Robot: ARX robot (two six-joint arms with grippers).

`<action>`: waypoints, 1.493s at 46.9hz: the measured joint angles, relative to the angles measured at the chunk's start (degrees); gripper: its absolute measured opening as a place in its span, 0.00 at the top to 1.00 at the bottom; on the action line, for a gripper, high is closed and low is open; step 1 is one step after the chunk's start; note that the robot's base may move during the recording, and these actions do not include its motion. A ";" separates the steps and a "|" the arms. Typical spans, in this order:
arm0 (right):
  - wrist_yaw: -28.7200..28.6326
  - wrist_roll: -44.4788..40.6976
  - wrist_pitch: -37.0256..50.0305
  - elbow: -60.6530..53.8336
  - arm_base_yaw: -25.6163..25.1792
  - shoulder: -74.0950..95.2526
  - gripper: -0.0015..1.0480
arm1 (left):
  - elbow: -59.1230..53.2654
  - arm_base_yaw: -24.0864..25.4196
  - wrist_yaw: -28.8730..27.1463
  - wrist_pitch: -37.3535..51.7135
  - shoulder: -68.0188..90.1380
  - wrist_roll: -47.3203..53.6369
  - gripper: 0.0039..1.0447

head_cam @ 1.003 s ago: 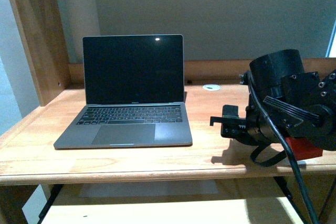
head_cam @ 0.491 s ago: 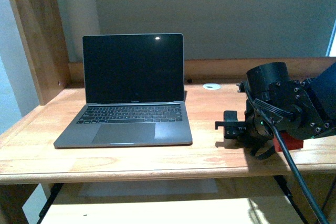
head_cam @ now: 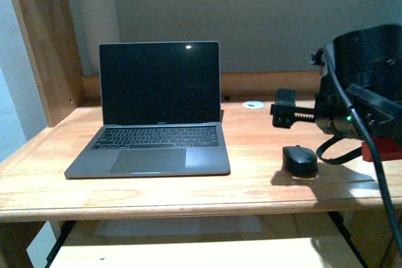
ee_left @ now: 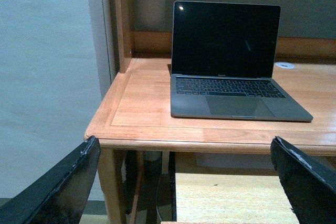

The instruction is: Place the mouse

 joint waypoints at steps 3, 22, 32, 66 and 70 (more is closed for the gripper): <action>-1.66 1.73 6.03 -7.30 -0.09 -7.67 0.06 | 0.00 0.00 0.00 0.00 0.00 0.00 0.06; -7.26 -12.22 35.93 -40.06 -4.66 -25.92 0.72 | 0.00 0.00 -0.02 0.00 0.00 0.00 0.06; -8.79 -12.92 35.89 -50.80 -5.84 -31.95 0.98 | 0.00 0.00 -0.02 0.02 0.00 0.00 0.06; -13.03 -13.07 11.19 -68.89 -10.12 -76.24 0.98 | 0.00 0.00 0.00 0.00 0.00 0.00 0.06; -13.05 -13.05 8.68 -69.18 -10.12 -78.97 0.98 | 0.00 0.00 0.00 -0.02 0.00 0.00 0.06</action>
